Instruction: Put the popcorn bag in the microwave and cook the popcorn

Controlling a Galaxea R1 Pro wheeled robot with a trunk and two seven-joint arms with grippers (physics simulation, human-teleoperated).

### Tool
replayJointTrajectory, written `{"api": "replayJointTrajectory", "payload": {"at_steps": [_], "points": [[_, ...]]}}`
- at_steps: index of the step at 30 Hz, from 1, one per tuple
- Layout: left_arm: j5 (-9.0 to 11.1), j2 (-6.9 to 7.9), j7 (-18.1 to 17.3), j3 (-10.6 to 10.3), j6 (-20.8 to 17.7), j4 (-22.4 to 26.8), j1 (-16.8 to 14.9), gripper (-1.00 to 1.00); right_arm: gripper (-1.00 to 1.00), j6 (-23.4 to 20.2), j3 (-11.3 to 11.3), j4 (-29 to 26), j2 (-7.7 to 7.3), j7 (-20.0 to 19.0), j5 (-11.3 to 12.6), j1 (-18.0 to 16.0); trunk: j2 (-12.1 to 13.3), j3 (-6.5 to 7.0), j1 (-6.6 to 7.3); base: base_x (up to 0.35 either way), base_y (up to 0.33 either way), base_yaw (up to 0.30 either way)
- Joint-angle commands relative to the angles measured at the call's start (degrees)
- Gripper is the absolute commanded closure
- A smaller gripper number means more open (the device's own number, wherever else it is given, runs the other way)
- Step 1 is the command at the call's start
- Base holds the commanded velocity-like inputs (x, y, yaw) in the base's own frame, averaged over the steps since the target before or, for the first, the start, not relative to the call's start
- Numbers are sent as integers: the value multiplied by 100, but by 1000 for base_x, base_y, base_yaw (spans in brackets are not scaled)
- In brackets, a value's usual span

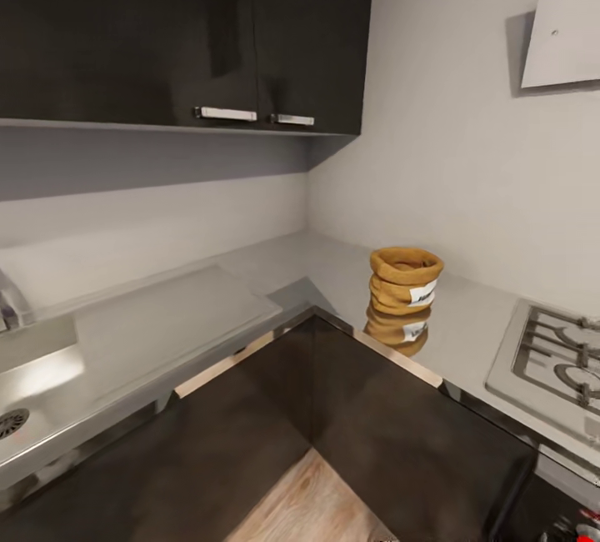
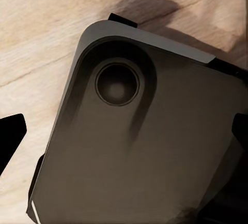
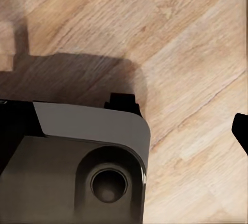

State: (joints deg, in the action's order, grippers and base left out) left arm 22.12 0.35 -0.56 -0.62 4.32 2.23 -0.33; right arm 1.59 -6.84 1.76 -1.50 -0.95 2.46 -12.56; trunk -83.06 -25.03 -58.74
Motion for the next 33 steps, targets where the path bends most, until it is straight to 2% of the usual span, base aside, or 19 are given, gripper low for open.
{"api": "replayJointTrajectory", "payload": {"at_steps": [1, 24, 33], "points": [[30, 0, -6, -9, 16, -3, -2, -100, -100, 17, -45, 18, 0, -10, 26, -9, -3, -1, 0, 0, 0, -227], [51, 0, -10, -1, -34, -3, -2, -100, -100, 17, -46, 18, 5, -10, 26, -9, -3, 109, 0, 2, 1, -228], [47, 0, -17, -9, -55, -3, -2, -100, -100, 6, -46, 18, 1, -13, -2, -9, -3, 132, 0, 266, 147, -116]]}}
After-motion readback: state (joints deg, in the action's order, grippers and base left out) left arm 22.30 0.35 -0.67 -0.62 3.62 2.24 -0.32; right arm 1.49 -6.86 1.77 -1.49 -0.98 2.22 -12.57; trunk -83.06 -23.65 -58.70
